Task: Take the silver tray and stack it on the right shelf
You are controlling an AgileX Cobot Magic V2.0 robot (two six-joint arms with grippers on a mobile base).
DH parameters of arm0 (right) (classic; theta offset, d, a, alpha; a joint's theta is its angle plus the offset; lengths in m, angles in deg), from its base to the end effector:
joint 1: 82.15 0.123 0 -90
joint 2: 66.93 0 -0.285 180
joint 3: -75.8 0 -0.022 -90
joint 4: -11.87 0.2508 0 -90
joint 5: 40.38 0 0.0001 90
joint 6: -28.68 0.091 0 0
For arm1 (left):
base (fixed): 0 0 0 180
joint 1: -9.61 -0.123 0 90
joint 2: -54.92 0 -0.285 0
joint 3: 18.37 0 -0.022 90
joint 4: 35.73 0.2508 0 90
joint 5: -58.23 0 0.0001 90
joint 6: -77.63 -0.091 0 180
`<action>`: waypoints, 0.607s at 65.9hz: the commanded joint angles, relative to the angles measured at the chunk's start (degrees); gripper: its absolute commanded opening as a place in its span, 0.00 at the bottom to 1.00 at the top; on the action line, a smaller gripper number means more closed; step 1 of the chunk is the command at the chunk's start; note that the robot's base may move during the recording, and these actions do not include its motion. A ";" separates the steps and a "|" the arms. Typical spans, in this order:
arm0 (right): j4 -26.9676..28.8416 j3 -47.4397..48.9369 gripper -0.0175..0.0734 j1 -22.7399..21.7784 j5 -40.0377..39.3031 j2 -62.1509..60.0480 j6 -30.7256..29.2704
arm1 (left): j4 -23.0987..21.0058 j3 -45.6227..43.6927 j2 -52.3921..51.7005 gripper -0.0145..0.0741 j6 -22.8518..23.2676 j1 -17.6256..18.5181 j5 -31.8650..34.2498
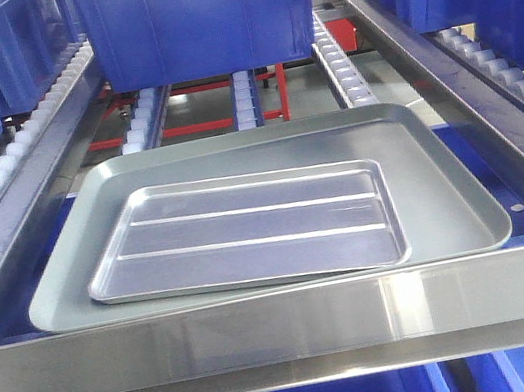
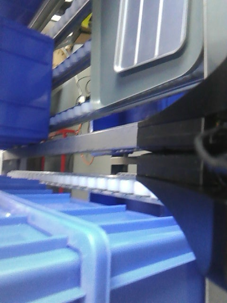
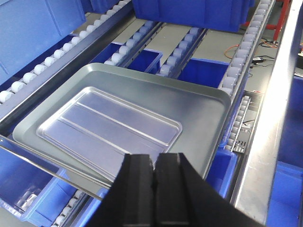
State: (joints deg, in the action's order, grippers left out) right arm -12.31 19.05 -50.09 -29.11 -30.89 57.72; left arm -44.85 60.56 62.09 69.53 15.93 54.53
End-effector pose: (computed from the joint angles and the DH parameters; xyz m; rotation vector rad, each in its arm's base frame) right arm 0.0966 0.0519 0.2798 -0.3642 1.7790 0.3924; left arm 0.0565 -0.0072 0.1979 0.0808 1.5654 -0.1085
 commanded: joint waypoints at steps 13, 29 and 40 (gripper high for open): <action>-1.40 1.64 0.25 -0.13 -4.70 0.00 -0.45 | 0.23 1.09 -0.93 0.06 0.65 -0.84 6.02; -1.40 1.64 0.25 -0.13 -4.70 0.00 -0.45 | 0.23 1.09 -0.93 0.06 0.65 -0.84 6.02; -1.40 1.64 0.25 -0.13 -4.70 0.00 -0.45 | 0.23 1.09 -0.93 0.06 0.65 -0.84 6.02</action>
State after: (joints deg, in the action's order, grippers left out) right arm -12.31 19.05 -50.09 -29.11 -30.89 57.62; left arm -44.61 60.56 62.00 69.66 15.10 55.25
